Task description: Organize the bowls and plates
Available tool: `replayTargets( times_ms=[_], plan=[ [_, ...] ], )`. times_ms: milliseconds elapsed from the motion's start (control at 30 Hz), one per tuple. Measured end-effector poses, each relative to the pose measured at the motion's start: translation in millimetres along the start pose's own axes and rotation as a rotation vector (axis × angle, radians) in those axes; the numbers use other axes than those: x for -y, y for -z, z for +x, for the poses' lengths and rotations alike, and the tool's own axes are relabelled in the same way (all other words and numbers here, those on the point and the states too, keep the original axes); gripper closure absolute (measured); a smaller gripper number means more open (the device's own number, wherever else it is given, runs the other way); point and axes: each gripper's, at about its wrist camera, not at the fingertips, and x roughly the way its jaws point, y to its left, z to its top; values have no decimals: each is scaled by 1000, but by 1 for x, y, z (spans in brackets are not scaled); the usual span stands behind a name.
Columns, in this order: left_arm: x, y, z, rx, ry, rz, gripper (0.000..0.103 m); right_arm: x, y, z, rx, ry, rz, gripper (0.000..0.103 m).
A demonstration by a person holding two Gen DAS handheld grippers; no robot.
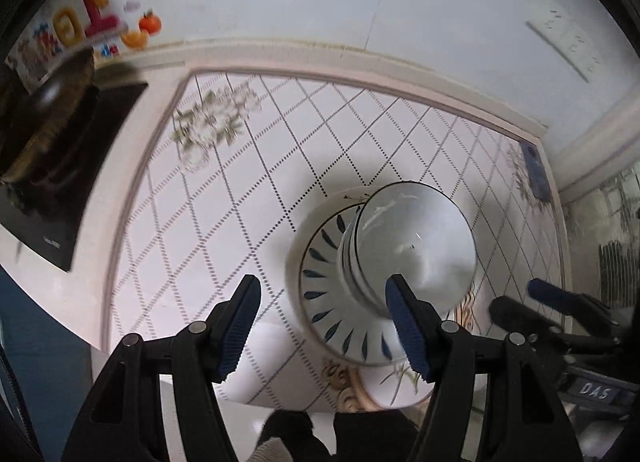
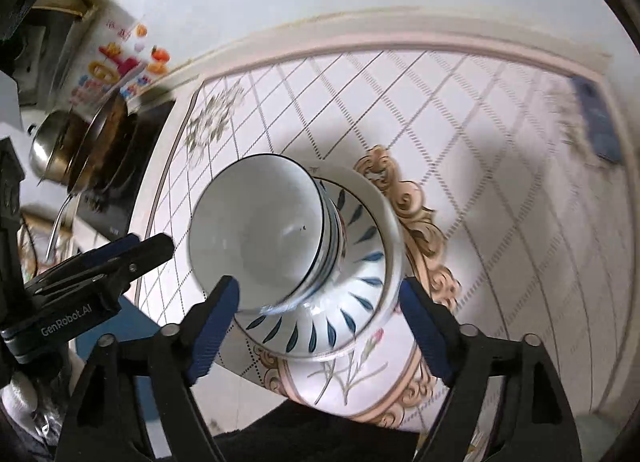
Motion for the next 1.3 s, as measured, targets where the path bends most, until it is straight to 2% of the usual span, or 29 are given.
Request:
replayTargets(
  times_ms=[33, 200, 267, 333, 500, 600, 733, 900, 1100, 1300],
  plan=[
    [-1, 5, -11, 23, -5, 17, 40, -6, 9, -13, 29, 20, 11, 15],
    [-7, 30, -64, 129, -6, 77, 24, -38, 50, -74, 159, 111, 34, 11],
    [-11, 43, -89, 176, -10, 95, 10, -52, 68, -98, 212, 138, 41, 9],
    [-14, 56, -116, 225, -16, 112, 4, -64, 83, -120, 260, 158, 47, 9],
    [-16, 85, -169, 304, -23, 146, 3, -101, 133, -184, 377, 204, 51, 6],
    [-15, 104, -198, 341, -3, 156, 2, -123, 165, -221, 437, 235, 33, 5],
    [-10, 122, -221, 372, -14, 168, 1, -144, 197, -253, 483, 275, 5, 4],
    [-9, 139, -240, 389, -5, 149, 1, -153, 226, -281, 517, 285, -5, 4],
    [-6, 144, -251, 431, -25, 124, 1, -146, 238, -297, 541, 303, 2, 3],
    [-3, 142, -252, 445, -44, 103, 1, -135, 230, -299, 560, 315, 4, 3]
  ],
)
